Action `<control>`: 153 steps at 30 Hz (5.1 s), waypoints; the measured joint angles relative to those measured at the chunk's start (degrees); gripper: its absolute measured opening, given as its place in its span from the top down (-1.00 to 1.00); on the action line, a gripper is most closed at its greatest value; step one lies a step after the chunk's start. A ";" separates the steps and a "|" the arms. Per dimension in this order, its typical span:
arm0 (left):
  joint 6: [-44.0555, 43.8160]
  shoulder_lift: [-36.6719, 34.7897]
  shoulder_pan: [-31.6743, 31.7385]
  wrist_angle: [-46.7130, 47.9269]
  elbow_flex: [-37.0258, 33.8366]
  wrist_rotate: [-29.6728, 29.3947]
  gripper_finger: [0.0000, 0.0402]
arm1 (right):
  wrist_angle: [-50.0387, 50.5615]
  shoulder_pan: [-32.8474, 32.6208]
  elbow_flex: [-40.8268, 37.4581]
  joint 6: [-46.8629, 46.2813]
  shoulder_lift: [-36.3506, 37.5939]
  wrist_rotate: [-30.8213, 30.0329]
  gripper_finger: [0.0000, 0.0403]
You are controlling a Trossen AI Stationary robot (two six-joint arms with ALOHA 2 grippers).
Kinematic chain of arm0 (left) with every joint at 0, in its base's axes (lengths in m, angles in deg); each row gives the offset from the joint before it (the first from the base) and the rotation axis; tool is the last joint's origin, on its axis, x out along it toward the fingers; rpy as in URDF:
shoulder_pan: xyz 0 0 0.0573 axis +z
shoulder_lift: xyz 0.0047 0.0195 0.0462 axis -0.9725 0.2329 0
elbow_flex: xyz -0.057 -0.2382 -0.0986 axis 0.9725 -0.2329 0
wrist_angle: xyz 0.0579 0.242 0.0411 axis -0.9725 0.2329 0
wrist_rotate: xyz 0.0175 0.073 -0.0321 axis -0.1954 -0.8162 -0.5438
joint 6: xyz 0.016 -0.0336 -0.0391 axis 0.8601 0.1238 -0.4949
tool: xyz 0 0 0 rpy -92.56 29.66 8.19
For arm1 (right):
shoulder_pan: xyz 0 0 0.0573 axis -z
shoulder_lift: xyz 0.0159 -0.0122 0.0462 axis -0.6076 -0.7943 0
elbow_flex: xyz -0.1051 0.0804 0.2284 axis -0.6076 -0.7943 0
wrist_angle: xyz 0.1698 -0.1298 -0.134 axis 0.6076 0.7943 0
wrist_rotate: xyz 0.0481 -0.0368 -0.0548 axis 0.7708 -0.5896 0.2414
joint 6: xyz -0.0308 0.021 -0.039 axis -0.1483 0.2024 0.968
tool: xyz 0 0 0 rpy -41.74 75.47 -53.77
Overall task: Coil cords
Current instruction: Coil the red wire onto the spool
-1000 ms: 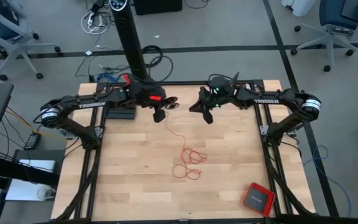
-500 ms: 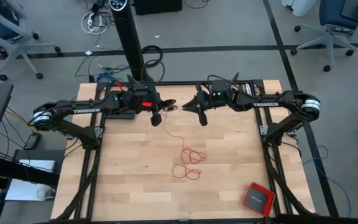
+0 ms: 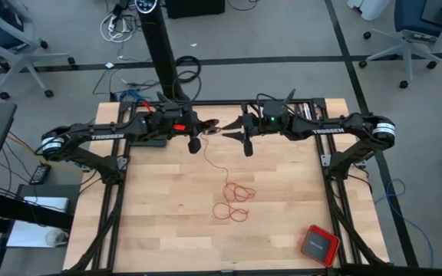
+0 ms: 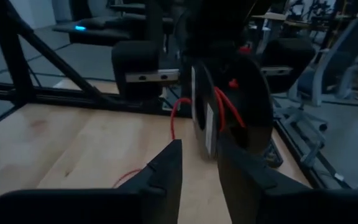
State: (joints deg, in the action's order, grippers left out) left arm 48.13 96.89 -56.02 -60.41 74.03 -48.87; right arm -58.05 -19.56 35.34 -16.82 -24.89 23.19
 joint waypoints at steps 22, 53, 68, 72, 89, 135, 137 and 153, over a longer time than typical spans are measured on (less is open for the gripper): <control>-3.23 1.08 -0.11 -9.04 -0.61 2.00 0.99 | -6.69 -1.78 -0.02 2.09 -0.39 -5.65 0.69; 1.59 0.18 1.40 -3.69 -1.13 -8.37 0.24 | 4.48 2.65 -0.02 0.10 -0.13 -5.81 1.00; -3.23 -0.70 1.49 -3.14 -1.14 -6.91 0.25 | 7.01 3.70 -0.02 1.24 -0.11 0.10 1.00; -2.54 -0.70 1.49 -3.11 -1.14 -6.60 0.25 | 7.02 3.53 -0.02 1.21 -0.11 0.09 1.00; -2.82 -0.70 0.74 -3.02 -1.14 -5.62 0.25 | 6.99 2.88 -0.02 1.14 -0.11 -0.24 1.00; 1.07 6.56 1.25 -13.83 0.37 9.22 0.98 | 7.26 0.26 -0.06 -0.42 -0.47 0.71 0.95; 1.08 6.16 1.25 -13.18 0.37 9.17 0.99 | 7.26 0.21 -0.06 -1.03 -0.46 0.17 0.86; 1.95 6.12 2.51 -9.03 0.37 6.89 1.00 | 18.04 3.61 0.03 -4.40 9.15 -3.10 0.43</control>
State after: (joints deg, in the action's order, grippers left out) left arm 50.08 103.01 -53.51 -69.44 74.40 -41.98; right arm -40.00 -15.95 35.36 -21.22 -15.74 20.08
